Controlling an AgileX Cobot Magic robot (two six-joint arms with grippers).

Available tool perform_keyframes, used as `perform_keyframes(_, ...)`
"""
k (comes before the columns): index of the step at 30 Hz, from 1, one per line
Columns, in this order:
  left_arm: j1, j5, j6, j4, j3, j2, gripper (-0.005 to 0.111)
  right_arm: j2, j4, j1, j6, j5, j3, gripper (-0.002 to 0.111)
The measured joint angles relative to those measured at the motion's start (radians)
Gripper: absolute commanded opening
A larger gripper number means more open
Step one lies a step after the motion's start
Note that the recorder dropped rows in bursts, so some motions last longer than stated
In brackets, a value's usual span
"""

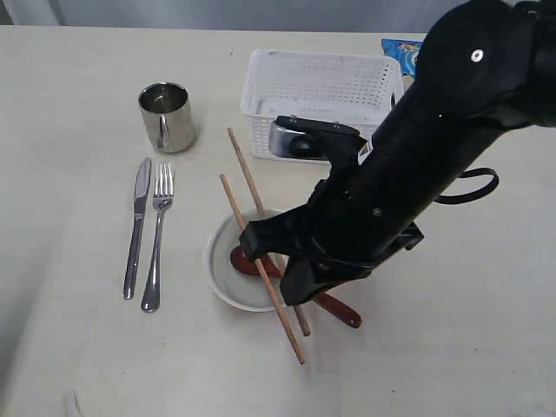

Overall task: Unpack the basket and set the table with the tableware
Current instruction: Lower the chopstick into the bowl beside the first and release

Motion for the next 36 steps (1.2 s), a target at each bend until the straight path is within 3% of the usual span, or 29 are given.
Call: perform_keyframes(36, 0.000, 0.000, 0.000, 0.000, 0.000, 0.000, 0.000, 0.055, -0.039, 0.000, 0.011, -0.073, 0.000, -0.001)
